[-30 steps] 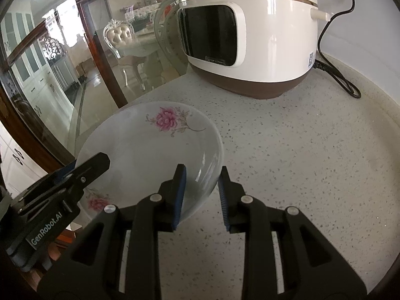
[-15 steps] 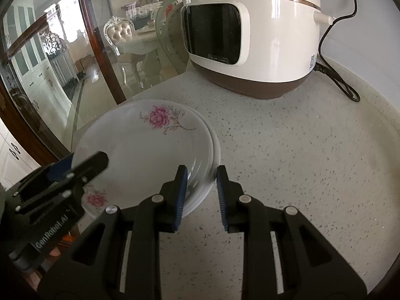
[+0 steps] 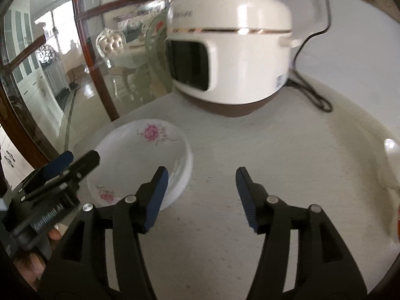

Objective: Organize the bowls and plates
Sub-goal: 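Move both grippers to the white bowls beside the stove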

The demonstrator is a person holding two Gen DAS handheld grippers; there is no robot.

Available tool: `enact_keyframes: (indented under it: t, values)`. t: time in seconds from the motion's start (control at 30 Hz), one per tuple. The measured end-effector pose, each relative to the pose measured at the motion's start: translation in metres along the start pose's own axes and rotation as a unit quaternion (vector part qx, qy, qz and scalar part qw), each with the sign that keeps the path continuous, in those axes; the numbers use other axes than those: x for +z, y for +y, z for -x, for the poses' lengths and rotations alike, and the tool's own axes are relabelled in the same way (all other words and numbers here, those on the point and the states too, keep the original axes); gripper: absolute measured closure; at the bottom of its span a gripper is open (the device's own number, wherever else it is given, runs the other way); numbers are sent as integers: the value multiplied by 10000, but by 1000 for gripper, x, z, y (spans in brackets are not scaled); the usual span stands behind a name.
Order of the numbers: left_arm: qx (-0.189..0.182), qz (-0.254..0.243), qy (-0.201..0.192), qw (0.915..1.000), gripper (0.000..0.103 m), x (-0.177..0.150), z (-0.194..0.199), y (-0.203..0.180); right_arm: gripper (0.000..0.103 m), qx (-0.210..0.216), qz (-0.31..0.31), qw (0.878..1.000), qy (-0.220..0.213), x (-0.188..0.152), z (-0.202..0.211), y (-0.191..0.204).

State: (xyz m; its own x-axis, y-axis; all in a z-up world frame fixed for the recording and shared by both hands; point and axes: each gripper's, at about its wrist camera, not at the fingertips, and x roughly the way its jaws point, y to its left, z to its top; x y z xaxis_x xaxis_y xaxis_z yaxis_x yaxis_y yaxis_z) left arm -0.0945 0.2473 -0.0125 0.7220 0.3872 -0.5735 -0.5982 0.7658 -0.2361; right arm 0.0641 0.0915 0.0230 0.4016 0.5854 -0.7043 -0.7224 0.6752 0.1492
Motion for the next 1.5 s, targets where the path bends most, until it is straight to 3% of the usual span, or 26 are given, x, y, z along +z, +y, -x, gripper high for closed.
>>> enact_keyframes:
  t: [0.13, 0.33, 0.7, 1.1, 1.27, 1.37, 1.5]
  values:
    - [-467, 103, -339, 9983, 30, 3, 14, -10, 38, -230, -80, 9996, -125, -1, 22, -24]
    - [-817, -494, -675, 9931, 28, -2, 25, -53, 31, -659, -340, 9966, -364, -8, 58, -78]
    - [-1825, -1239, -506, 9741, 27, 1, 33, -154, 27, -1451, -1183, 9802, -647, -28, 107, -192]
    - [-2276, -2014, -550, 9511, 23, -7, 45, -263, 24, -2196, -2323, 9383, -1322, -66, 154, -290]
    - [-2775, -2135, -433, 9357, 23, -9, 48, -300, 23, -2403, -2811, 9174, -1469, -83, 165, -316]
    - [-3110, -2131, -277, 9258, 23, -8, 46, -322, 23, -2659, -3092, 8987, -1615, -92, 176, -328]
    - [-3503, -2042, -97, 9140, 23, -6, 38, -350, 23, -2642, -3553, 8828, -1570, -106, 180, -349]
